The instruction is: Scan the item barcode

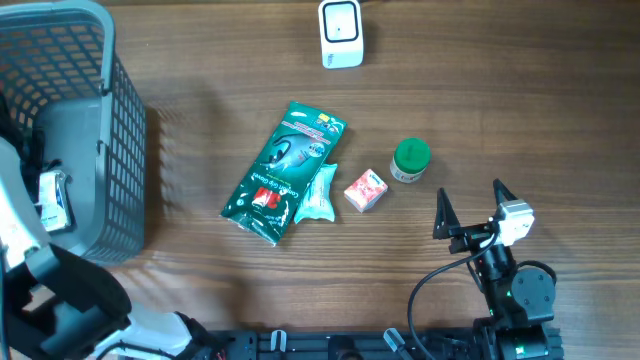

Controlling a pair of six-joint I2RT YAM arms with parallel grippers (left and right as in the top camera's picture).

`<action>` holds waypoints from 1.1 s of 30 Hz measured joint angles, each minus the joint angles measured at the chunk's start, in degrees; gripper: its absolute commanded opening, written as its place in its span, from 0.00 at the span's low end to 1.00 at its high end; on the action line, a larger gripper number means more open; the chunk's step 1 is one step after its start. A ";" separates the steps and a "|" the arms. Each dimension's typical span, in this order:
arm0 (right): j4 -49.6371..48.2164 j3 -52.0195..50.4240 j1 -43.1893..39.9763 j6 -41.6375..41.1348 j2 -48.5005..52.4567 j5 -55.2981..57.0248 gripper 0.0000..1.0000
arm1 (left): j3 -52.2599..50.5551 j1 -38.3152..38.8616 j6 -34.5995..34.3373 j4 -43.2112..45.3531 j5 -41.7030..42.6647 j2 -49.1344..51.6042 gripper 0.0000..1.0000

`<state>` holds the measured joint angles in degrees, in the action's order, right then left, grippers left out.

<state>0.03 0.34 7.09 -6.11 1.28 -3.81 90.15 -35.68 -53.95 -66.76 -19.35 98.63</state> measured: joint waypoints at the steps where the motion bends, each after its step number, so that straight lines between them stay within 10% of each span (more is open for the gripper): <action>1: 0.00 0.00 0.00 0.00 0.00 0.00 1.00 | 0.00 -0.48 0.09 -0.59 0.11 1.11 1.00; 14: 0.00 0.00 0.00 0.00 0.00 0.00 1.00 | -9.99 -0.81 1.25 -1.09 1.40 2.54 1.00; 26: 0.00 0.00 0.00 0.00 0.00 0.00 1.00 | -14.36 -0.81 44.61 15.61 12.41 2.67 1.00; 33: 0.00 0.00 0.00 0.00 0.00 0.00 1.00 | -14.84 -1.40 49.18 18.49 3.04 2.69 0.93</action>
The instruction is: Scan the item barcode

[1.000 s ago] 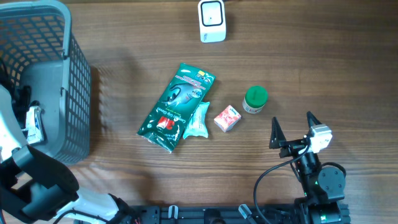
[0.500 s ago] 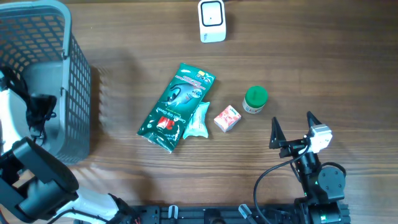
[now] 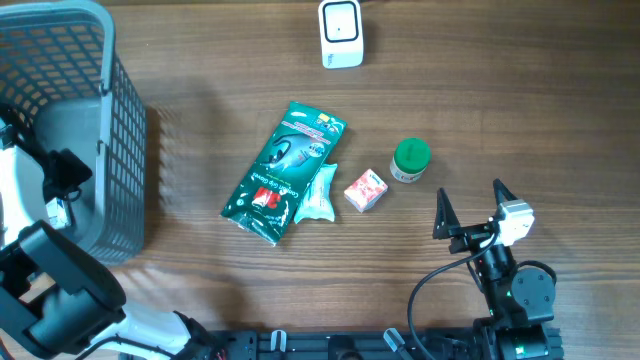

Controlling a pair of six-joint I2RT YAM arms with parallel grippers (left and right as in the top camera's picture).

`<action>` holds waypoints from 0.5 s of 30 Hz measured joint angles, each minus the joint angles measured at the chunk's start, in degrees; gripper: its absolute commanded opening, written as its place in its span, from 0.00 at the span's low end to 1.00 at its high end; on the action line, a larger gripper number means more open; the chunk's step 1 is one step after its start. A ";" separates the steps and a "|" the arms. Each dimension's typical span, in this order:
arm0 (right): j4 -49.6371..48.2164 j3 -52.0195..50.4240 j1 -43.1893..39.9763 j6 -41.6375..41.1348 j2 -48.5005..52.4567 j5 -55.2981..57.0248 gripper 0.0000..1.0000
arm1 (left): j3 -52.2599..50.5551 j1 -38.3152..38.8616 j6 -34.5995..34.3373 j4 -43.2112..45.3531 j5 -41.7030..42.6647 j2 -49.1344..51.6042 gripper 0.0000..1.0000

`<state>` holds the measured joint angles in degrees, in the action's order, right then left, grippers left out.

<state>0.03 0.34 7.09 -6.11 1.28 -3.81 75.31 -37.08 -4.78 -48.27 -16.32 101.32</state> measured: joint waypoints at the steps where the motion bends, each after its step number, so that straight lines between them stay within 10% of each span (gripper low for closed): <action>1: 0.02 0.00 0.00 0.00 0.00 0.00 1.00 | -0.26 -0.39 0.22 1.14 -0.31 0.02 0.88; 15: 0.00 0.02 0.00 0.00 0.00 0.00 1.00 | -3.76 -1.09 7.78 11.15 0.76 5.44 0.86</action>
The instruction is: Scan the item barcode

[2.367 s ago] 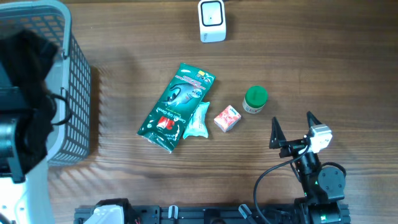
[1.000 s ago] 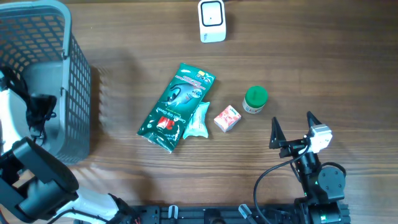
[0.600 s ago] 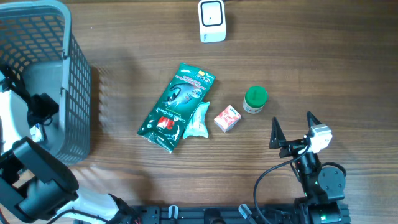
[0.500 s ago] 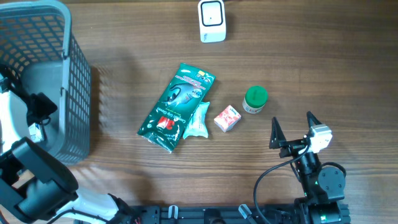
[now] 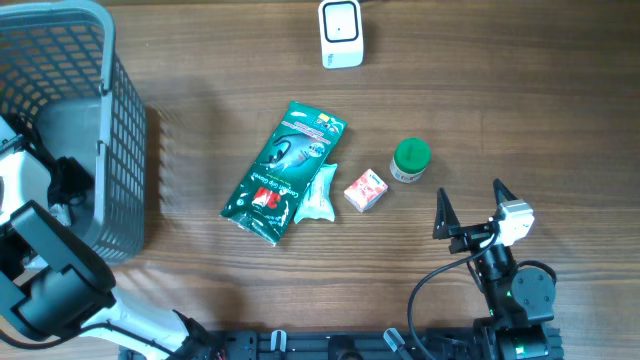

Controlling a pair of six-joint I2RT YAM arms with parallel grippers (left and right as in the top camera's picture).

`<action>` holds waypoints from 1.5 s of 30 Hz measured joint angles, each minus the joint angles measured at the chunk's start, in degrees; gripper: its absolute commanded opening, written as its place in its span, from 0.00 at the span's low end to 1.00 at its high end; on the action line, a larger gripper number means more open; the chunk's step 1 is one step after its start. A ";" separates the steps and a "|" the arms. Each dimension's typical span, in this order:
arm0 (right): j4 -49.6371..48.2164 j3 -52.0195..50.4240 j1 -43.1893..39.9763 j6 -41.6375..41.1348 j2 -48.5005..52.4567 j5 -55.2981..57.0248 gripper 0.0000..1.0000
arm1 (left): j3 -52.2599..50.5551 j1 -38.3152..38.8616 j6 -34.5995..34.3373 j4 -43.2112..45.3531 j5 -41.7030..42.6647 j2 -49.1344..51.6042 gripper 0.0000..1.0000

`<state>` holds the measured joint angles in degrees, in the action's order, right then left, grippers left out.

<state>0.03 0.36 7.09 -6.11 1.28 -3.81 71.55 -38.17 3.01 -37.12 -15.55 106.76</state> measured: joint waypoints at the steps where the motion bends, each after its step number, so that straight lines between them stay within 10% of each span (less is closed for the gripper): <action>1: 0.02 -0.02 0.00 0.00 0.00 0.00 1.00 | 0.00 0.00 1.18 0.85 0.04 0.07 0.83; 10: 0.00 -0.02 0.00 0.00 0.00 0.00 1.00 | 0.02 -0.07 7.02 1.84 0.20 2.12 0.04; 45: 0.00 -0.02 0.00 0.00 0.00 0.00 1.00 | 3.58 12.24 7.41 8.00 0.85 -25.18 0.04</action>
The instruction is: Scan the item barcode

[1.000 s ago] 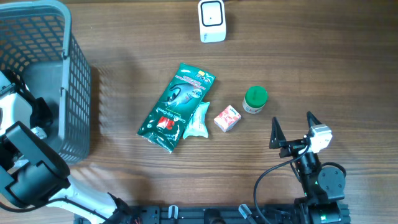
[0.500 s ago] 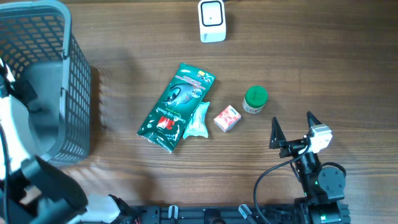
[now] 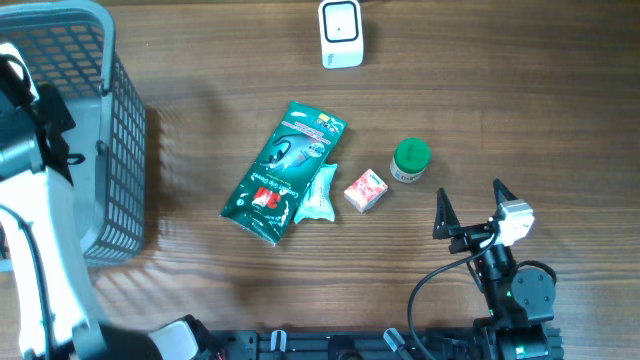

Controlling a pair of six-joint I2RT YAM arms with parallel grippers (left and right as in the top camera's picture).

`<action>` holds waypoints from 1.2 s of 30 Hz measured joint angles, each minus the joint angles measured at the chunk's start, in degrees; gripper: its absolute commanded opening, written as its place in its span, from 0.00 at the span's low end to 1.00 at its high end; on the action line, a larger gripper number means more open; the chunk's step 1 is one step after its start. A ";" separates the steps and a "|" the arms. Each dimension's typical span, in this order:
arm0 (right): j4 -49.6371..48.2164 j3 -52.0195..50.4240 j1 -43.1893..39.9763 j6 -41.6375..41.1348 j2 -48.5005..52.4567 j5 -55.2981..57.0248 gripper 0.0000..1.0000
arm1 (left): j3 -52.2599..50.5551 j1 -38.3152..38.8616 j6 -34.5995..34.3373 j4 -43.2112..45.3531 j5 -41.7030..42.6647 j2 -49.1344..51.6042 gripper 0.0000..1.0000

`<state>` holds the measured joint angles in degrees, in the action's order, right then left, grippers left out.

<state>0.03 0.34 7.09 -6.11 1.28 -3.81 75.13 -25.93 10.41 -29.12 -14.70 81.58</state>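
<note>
The white barcode scanner [image 3: 341, 33] stands at the table's far edge. Lying mid-table are a green packet [image 3: 285, 172], a pale teal sachet [image 3: 318, 192], a small red box [image 3: 365, 189] and a green-lidded jar [image 3: 410, 160]. My left arm rises over the grey basket [image 3: 120, 150]. Its gripper [image 3: 30, 95] is seen from above near the basket's left side, and its jaws and anything between them are hidden. My right gripper [image 3: 470, 205] is open near the front right, just right of the jar, holding nothing.
The basket fills the left end of the table, its mesh wall facing the items. A black cable [image 3: 430, 285] loops beside the right arm's base at the front edge.
My left arm has moved from low in the front of the basket to higher and farther back. The small white item seen beneath it no longer shows on the basket floor. The right arm is unchanged.
A small white item lay in the basket beside my left arm. My left gripper then stood right over it, and stayed low there. Now the arm is raised farther back over the basket. The table items and my right gripper never moved.
</note>
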 measured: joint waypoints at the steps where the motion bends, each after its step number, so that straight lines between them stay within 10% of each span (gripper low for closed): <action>1: 0.00 0.00 0.00 0.00 0.00 0.00 1.00 | 0.00 0.90 0.00 0.85 0.02 -3.61 0.04; 15: 0.02 0.00 0.00 0.00 0.00 0.00 1.00 | 0.07 42.47 6.10 -2.49 -4.92 -21.40 0.04; 27: 0.00 0.00 0.00 0.00 0.00 0.00 1.00 | 0.33 44.11 3.04 -14.25 -11.74 -14.32 0.04; 36: 0.00 0.00 0.00 0.00 0.00 0.00 1.00 | 0.90 44.11 -20.94 -33.90 10.64 0.22 0.04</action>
<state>0.03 0.34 7.09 -6.11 1.28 -3.81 76.03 18.17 -10.52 -63.02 -4.05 81.80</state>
